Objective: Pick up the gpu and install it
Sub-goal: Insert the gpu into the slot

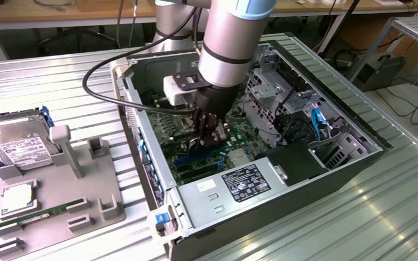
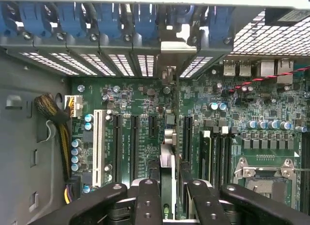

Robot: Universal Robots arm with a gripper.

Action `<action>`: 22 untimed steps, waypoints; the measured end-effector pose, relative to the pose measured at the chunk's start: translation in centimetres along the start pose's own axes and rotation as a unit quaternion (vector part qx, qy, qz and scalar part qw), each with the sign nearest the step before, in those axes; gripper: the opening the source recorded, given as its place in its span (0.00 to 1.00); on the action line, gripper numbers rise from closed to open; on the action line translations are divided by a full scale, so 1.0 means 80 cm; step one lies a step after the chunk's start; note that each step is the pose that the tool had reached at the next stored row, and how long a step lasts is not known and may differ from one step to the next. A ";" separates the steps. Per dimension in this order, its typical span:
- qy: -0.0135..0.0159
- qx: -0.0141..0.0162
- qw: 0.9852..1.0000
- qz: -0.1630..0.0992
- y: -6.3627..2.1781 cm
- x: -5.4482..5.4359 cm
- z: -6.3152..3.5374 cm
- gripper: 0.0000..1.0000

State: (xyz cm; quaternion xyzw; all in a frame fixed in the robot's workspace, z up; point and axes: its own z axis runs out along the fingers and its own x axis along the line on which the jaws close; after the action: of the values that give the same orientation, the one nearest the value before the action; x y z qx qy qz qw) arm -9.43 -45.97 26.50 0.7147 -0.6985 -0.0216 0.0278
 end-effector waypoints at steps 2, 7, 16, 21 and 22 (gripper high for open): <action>0.000 0.000 1.000 0.017 0.001 0.000 -0.001 0.26; 0.001 0.000 1.000 0.017 0.000 0.000 -0.004 0.26; -0.002 -0.004 1.000 0.017 0.000 -0.003 -0.003 0.26; -0.003 -0.004 1.000 0.017 0.000 -0.003 0.002 0.26; -0.004 -0.004 1.000 0.017 0.000 -0.003 0.003 0.26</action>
State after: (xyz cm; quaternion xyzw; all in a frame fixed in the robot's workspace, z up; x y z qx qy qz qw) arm -9.42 -45.75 26.26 0.7028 -0.7103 -0.0274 0.0283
